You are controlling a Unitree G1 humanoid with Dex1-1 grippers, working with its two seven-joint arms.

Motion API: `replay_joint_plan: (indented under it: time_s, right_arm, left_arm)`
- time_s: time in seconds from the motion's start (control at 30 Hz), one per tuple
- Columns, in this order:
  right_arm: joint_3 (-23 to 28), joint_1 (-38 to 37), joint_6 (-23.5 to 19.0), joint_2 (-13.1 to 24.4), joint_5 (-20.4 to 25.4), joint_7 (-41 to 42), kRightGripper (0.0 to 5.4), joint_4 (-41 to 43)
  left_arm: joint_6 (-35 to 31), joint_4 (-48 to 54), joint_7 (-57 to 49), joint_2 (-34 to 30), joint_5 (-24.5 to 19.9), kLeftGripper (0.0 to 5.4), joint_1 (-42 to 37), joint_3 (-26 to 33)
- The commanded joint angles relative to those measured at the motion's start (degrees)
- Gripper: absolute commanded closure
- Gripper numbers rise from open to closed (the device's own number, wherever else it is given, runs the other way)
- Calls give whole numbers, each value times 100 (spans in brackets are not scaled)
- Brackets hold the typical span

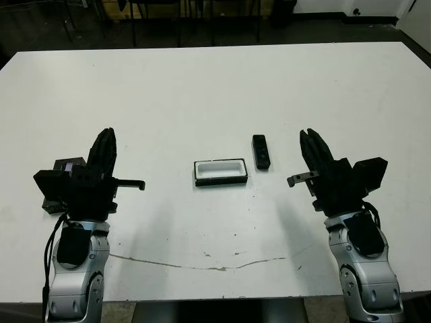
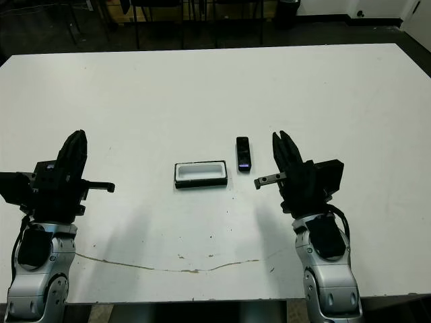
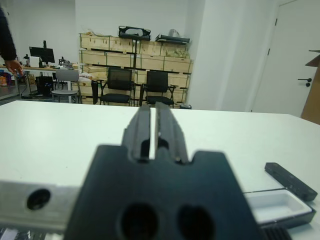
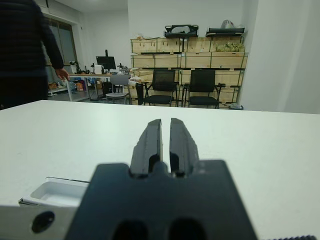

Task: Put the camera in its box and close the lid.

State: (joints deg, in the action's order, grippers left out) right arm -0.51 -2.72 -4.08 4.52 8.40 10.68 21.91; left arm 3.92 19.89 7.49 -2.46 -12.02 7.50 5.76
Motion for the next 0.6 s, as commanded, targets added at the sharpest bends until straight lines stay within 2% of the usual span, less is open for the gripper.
replay_joint_plan:
  time_s: [0.03,0.23,0.37,0.47,0.6]
  right_arm:
    - [-11,-42,-96,14,-11,-42,540,-30]
    - [-5,-20,-55,44,13,12,540,-97]
    - [-62,14,-96,47,-139,-56,540,-122]
    - [-138,109,-328,-14,-240,-205,540,2]
    - [-321,441,-952,-128,-479,-546,540,264]
  left_arm:
    - [-115,-47,-40,-31,-1,536,95,42]
    - [-79,-73,-37,-40,27,536,83,33]
    - [-100,-67,-35,-24,-23,536,108,44]
    - [-145,-37,-56,-18,-24,536,118,38]
    - [-84,-83,-42,-35,20,536,78,17]
